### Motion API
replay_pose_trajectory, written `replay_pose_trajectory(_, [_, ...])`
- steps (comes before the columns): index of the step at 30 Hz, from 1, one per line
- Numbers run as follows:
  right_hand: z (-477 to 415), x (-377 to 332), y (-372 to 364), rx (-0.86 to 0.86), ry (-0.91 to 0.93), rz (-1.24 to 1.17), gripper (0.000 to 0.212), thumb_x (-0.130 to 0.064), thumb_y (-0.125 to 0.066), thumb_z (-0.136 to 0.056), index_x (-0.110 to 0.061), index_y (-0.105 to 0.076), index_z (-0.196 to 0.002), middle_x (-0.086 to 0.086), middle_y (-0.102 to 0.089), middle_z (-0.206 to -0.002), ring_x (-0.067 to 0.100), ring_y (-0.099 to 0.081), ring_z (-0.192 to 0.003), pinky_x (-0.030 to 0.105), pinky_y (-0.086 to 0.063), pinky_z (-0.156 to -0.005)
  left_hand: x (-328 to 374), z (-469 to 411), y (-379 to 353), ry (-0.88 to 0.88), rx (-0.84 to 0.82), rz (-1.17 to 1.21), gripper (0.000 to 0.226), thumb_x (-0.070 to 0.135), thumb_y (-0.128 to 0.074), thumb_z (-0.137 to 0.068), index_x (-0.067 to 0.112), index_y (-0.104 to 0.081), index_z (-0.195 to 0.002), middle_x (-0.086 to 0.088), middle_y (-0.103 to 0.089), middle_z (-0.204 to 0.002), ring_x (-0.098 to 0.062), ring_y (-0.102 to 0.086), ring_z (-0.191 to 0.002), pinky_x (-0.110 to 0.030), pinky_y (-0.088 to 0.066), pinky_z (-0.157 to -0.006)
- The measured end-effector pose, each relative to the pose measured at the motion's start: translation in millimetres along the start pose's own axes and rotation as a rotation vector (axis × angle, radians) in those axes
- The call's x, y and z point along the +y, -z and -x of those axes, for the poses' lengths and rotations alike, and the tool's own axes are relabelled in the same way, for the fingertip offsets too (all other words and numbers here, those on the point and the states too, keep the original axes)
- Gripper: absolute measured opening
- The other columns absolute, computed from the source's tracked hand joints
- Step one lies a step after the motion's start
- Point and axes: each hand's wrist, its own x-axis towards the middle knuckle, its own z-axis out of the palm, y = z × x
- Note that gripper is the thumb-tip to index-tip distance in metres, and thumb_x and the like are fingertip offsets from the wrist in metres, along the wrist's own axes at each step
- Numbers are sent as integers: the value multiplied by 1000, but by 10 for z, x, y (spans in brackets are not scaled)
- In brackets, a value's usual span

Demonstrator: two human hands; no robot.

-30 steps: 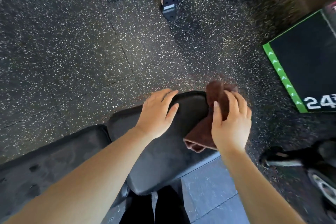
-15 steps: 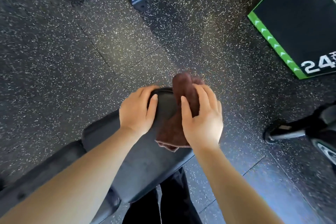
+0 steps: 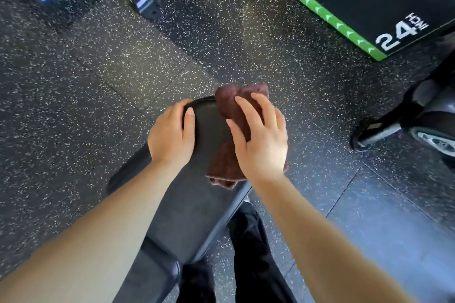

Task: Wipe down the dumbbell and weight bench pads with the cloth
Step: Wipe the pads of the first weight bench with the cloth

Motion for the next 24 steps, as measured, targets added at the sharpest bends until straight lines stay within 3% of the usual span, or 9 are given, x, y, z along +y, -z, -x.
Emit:
replay_pose_trajectory(6, [527,-117,-195,164,-74,145,29,-37,-57,-89,-27,-64,-114,2,-55,-131,28,-37,-117,48,-46,-82,-262,221,180,-181,-125,-35,50,29,-39,-97,11,-30,-143,-12,-43,-141,-27,-38,-129,-39,-30,-104])
replay_pose_trajectory(10, [1197,-304,-443,103,38,224,30,-39,-55,-86,-29,-67,-111,-1,-59,-127,26,-38,-119,47,-49,-82,-696,670,311,-274,-144,-154,59,28,-45,-95,11,-23,-147,-14,-25,-152,-29,-24,-139,-40,-23,-112])
replay_pose_trajectory(15, [1109,-424,-520,39,128,249,31,-40,-66,-83,-29,-66,-113,-3,-58,-128,26,-35,-119,48,-45,-87,-1217,1116,404,-297,-211,-265,59,27,-49,-93,15,-26,-147,-16,-17,-155,-33,-21,-140,-43,-25,-111])
replay_pose_trajectory(18, [761,-521,-549,-7,143,216,33,-39,-60,-89,-30,-61,-120,-3,-51,-136,28,-33,-126,49,-39,-92,-1361,1315,404,-267,-203,-252,58,26,-49,-94,15,-28,-147,-16,-17,-155,-34,-22,-140,-43,-27,-109])
replay_pose_trajectory(21, [845,-525,-569,-39,173,210,33,-37,-59,-89,-29,-61,-121,-2,-51,-136,31,-40,-124,49,-42,-89,-1405,1494,349,-199,-201,-217,57,28,-46,-95,17,-26,-147,-13,-14,-156,-32,-18,-142,-43,-25,-111])
replay_pose_trajectory(24, [1187,-424,-565,-82,329,217,32,-35,-66,-85,-26,-65,-116,1,-57,-130,34,-49,-117,48,-47,-83,-1431,1678,303,-148,-186,-220,57,30,-44,-95,17,-25,-148,-11,-12,-157,-29,-17,-143,-45,-27,-111])
